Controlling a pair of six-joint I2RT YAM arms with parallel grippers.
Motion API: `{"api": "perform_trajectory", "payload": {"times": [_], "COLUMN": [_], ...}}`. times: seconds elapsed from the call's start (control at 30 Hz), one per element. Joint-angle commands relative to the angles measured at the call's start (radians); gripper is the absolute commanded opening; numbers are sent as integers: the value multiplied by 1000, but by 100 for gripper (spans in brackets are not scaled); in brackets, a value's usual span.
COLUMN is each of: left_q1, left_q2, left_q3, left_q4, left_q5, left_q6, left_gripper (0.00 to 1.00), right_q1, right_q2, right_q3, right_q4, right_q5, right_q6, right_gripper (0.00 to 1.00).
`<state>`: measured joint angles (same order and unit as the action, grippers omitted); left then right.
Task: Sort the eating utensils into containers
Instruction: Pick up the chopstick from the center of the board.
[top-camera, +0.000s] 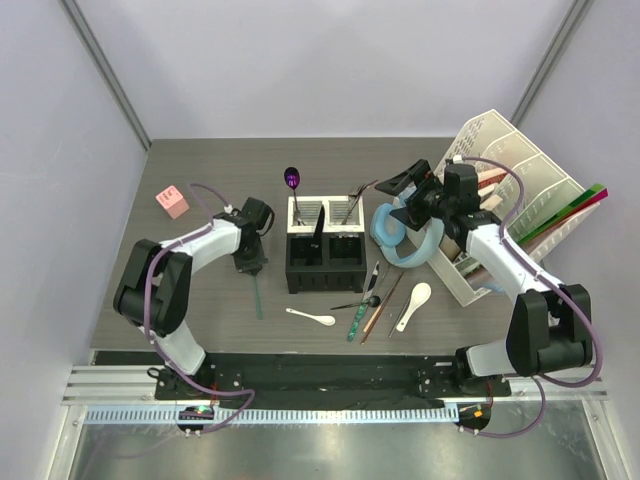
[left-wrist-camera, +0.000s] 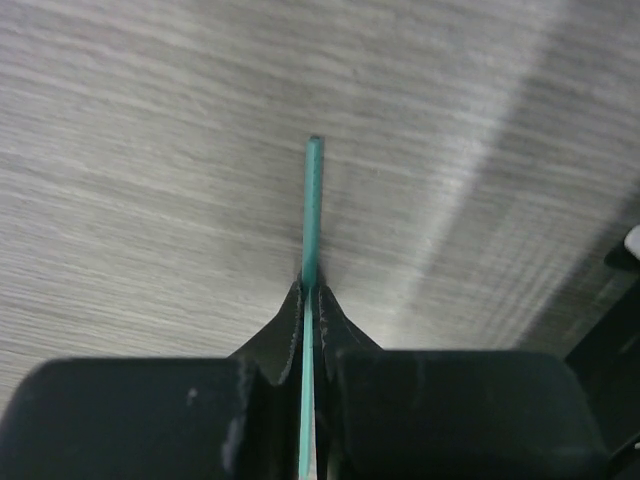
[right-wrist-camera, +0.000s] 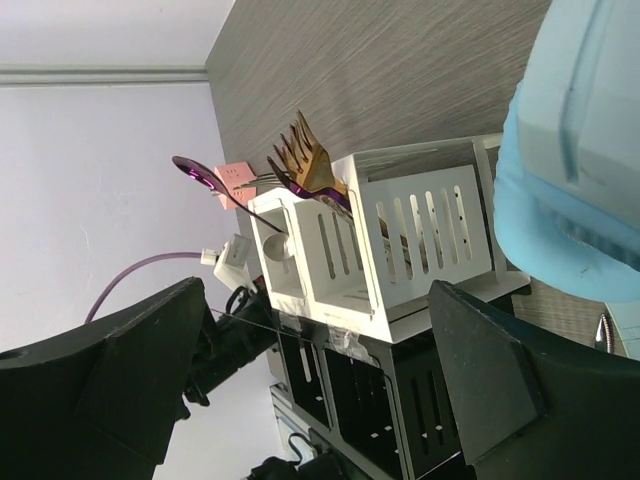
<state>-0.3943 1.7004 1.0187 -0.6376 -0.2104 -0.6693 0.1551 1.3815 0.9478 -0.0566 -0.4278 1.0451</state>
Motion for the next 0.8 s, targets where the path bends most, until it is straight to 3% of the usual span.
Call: {"api": "perform_trajectory", "payload": {"times": [0.0, 0.13, 0.23, 0.33, 0.47, 0.57, 0.77], "left_q1": [-3, -3, -3, -18, -101, -198, -331], "left_q2": [-62, -172, -249, -332, -328, -294, -223], "left_q3": [-42, -25, 29, 121, 366, 455, 465], "left_q4": [-7, -62, -85, -92, -137, -84, 134], "left_q5": [14, -95, -100, -113, -158, -196, -191], "left_q6": [10, 11, 48, 79, 134, 163, 233], "left_gripper": [0, 0, 0, 0, 0, 0, 0], "right_q1": [3, 3, 3, 1, 3, 3, 1], "right_q2": [8, 7, 2, -1, 5, -10, -21], "right_q3": [85, 94, 109, 131, 166, 163, 143], "right_q4": [9, -28, -32, -37, -83, -89, -88], "right_q5": [4, 17, 37, 50, 61, 87, 92], "right_q6": [-42, -31, -14, 3, 4, 4, 9], "right_gripper": [100, 100, 100, 100, 100, 100, 100]}}
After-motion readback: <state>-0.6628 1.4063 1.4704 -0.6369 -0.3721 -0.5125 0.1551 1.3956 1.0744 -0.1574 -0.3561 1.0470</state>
